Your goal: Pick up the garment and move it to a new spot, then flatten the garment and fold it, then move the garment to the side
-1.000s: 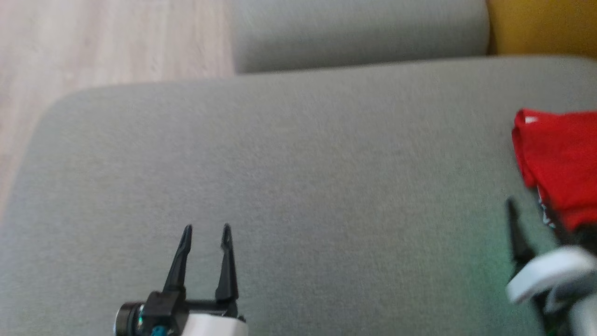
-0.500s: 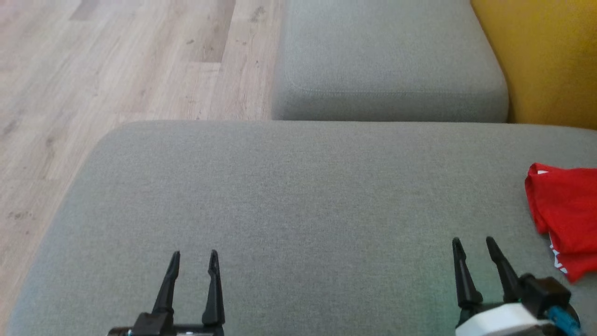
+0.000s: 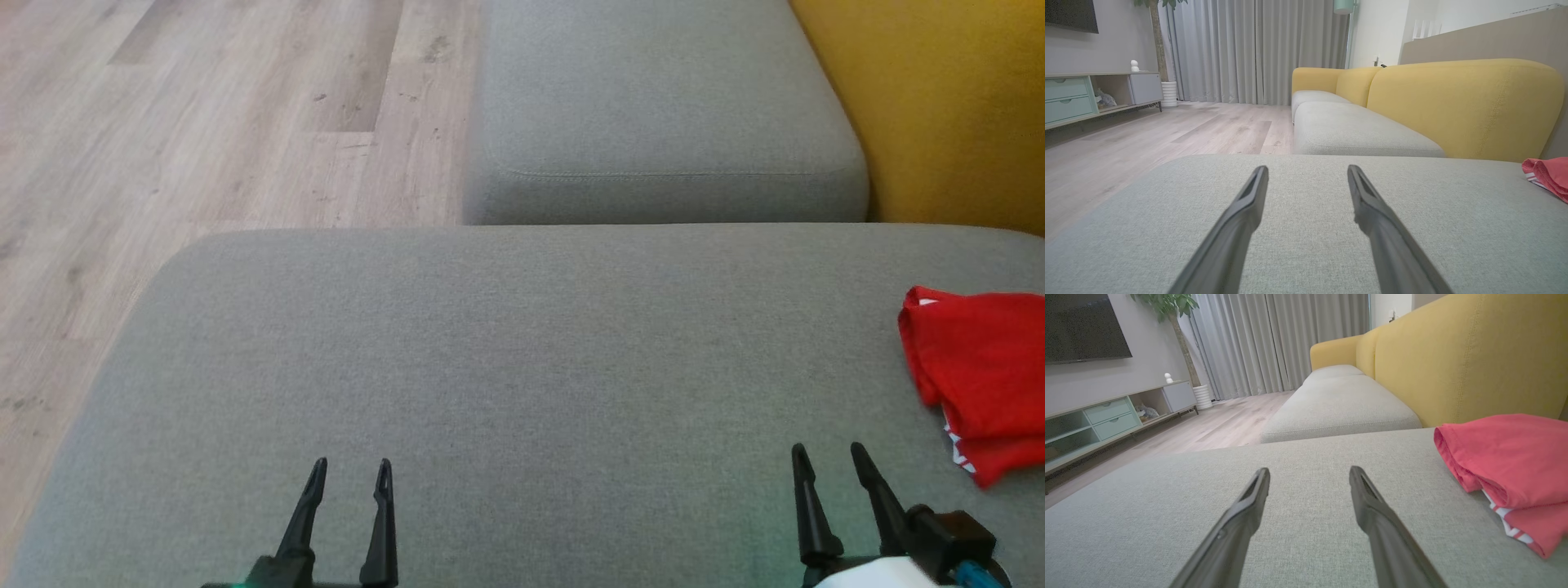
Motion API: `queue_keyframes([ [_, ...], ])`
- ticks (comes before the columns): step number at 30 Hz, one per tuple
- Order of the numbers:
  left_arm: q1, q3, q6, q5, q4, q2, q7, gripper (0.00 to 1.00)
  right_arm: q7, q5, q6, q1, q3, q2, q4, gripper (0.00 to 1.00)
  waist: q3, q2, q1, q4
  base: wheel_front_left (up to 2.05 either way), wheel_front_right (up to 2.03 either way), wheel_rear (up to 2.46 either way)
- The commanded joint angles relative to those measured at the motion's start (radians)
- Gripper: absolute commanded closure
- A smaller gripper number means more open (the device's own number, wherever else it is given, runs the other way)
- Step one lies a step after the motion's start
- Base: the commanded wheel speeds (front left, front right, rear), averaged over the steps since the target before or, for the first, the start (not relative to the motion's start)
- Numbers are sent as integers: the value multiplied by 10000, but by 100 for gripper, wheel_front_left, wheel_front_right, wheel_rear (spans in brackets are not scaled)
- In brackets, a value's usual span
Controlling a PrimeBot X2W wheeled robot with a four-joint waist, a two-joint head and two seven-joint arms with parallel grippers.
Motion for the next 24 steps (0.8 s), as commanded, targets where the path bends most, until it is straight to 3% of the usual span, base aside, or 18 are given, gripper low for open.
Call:
queue_keyframes([
  [1,-410,399,58,-59,-246,-46,-51,0,-134,58,67,-305,309,-58,-334,0,-23,-1,1,-67,0,0,0],
  [9,-521,489,250,62,-56,-46,-51,0,-135,146,67,-243,487,-56,-271,0,-79,-1,1,-368,0,0,0],
  [10,-4,92,207,7,255,-2,1,100,2,98,0,143,257,0,26,100,-74,-1,1,-359,0,0,0],
  [24,-8,307,38,-1120,720,-7,299,100,301,1208,2,57,138,-3,468,100,63,-1,2,-404,0,0,0],
])
